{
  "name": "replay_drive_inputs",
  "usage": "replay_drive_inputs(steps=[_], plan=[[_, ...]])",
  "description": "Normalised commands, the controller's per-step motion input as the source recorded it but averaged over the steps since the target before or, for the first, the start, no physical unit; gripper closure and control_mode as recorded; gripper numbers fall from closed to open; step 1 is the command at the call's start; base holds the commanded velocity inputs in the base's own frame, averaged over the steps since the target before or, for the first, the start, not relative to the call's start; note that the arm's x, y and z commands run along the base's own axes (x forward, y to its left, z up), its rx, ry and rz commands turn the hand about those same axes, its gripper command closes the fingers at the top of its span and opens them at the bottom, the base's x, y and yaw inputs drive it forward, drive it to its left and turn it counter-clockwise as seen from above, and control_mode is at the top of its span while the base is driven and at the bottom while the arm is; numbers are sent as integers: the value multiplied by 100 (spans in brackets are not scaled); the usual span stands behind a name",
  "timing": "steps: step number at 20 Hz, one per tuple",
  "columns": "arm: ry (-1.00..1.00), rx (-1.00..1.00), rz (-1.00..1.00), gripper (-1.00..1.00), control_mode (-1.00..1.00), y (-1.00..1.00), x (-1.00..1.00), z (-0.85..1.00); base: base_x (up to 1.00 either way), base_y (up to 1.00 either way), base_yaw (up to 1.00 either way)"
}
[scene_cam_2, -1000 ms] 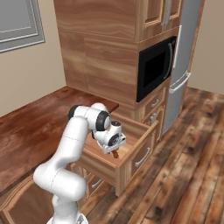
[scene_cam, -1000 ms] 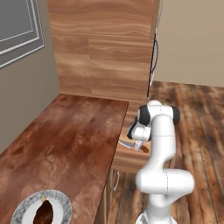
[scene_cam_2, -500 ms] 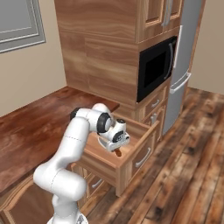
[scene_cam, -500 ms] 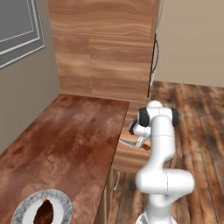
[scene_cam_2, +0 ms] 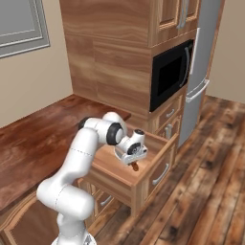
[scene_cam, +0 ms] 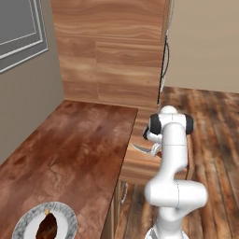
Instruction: Pick up the knife from the drawer and place it on the cutting board. Then place the meat from the plate to the cutting board.
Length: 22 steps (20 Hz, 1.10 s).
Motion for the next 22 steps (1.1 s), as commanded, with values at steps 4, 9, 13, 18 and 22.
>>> replay_drive_inputs(steps=[4,9,13,18,22], plan=[[0,0,0,100,-100,-25,-22,79,0,0,0],[2,0,0,100,-100,-14,-7,97,0,0,0],[2,0,0,100,-100,-38,-22,71,0,0,0],[3,0,0,100,-100,-40,-41,52,0,0,0],[-1,0,0,100,-100,-10,-53,81,0,0,0]])
